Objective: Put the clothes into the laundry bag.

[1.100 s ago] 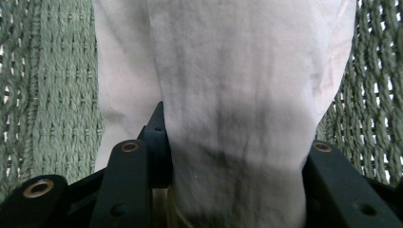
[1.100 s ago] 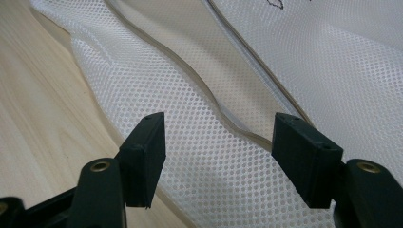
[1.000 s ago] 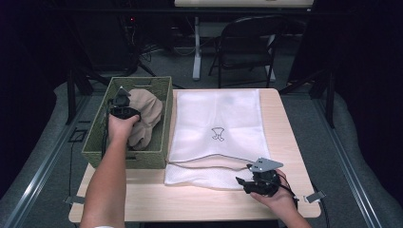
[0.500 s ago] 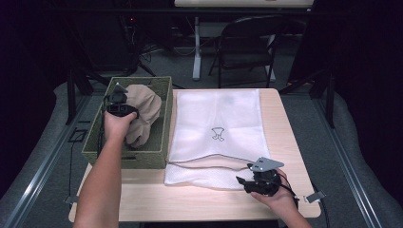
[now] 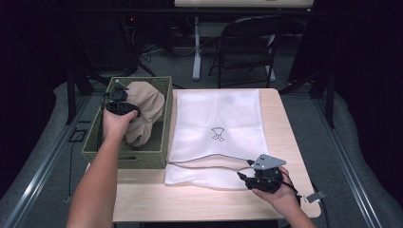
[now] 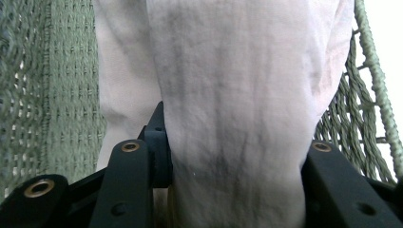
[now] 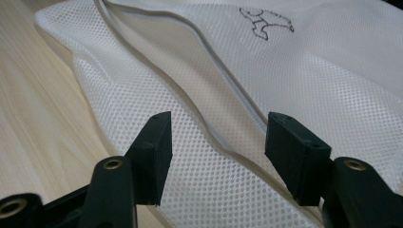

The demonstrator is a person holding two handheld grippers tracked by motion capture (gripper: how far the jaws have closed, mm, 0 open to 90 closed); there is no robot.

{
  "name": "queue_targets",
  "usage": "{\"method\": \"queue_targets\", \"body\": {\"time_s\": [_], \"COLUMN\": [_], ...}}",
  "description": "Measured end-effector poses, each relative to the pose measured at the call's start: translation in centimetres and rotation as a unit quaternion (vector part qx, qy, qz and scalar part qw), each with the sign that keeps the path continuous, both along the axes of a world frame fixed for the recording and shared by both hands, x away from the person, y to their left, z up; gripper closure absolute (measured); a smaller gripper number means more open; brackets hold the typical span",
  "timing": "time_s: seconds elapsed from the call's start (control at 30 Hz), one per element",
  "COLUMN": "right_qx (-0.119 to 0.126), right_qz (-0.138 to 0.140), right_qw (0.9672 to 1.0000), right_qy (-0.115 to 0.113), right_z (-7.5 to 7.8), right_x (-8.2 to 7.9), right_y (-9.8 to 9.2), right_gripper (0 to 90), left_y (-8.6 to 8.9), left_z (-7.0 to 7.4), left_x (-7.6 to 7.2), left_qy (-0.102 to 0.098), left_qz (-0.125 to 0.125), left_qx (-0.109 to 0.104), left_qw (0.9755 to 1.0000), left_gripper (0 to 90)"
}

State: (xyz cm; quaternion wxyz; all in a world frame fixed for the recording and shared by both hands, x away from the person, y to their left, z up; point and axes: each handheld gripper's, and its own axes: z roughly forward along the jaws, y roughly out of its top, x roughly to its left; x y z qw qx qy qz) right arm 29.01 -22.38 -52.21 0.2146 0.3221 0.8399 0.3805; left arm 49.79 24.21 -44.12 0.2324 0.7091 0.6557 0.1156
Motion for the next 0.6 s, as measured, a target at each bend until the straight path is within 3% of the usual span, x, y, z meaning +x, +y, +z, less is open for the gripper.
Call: {"method": "queue_targets", "body": {"time_s": [0.23,0.4,0.6], "right_qx": [0.005,0.002,-0.005], "right_qz": [0.013,0.033,0.053], "right_qw": [0.9999,0.9993,0.9985], "right_qy": [-0.003,-0.014,-0.015], "right_z": [1.7,3.3,4.1], "right_x": [0.7,1.9,3.3], "right_y": [0.4,1.9,3.5], "right_gripper": [44.2,44.2,46.4], "left_y": [0.2,0.4,0.5], "left_z": [1.7,2.8,3.8], "left_x": [-0.5,-0.8,-1.1], "left_qy": [-0.008,-0.008,-0.004], "left_qz": [-0.009,-0.012,-0.021], "left_qx": [0.005,0.014,0.019], "left_qw": [0.9999,0.9998,0.9996], "left_gripper": [55.8,55.8,55.9]}}
